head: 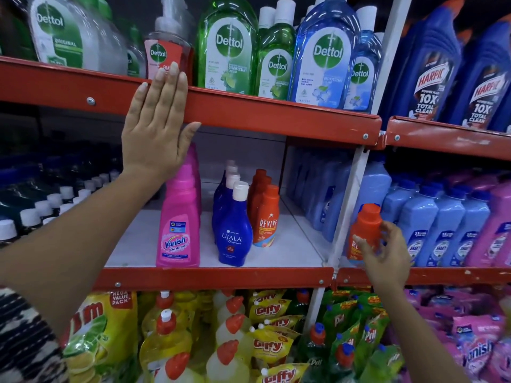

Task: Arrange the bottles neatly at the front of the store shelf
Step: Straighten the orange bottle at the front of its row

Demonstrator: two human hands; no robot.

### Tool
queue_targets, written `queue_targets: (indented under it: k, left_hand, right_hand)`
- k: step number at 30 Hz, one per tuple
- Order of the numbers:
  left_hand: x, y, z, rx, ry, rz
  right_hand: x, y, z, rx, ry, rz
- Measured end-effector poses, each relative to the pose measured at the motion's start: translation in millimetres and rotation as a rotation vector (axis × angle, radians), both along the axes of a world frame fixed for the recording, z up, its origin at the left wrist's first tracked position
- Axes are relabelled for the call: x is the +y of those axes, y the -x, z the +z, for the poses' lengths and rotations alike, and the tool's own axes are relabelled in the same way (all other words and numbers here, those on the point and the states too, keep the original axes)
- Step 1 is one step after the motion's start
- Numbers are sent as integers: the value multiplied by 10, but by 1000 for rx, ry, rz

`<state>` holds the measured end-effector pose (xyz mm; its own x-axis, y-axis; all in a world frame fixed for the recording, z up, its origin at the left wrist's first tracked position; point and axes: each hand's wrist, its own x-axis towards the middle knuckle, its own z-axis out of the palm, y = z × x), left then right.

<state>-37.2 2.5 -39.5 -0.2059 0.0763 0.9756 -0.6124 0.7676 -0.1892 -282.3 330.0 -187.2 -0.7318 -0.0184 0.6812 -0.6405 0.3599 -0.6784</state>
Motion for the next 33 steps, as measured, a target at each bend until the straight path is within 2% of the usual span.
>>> queue_targets:
  k: [3, 7, 14, 18, 28, 33]
  left_hand:
    - [3, 3, 5, -3, -4, -5]
    - [2, -8, 12, -7, -4, -2]
    - [-1, -20, 14, 0, 25, 22]
    - [-6, -22, 20, 1, 38, 32]
    - [-19, -11, 16, 15, 60, 71]
    - [-39, 3, 17, 27, 76, 75]
  right_hand:
    - [-40, -159, 77, 180, -83, -45]
    - [-118, -389, 148, 237, -80, -14]
    - [-420, -707, 149, 41, 76, 302]
    - [-698, -740, 128, -30, 80, 438]
    - [-1181, -585, -61, -99, 11, 512]
    - [-1250, -493, -97, -91, -29, 481]
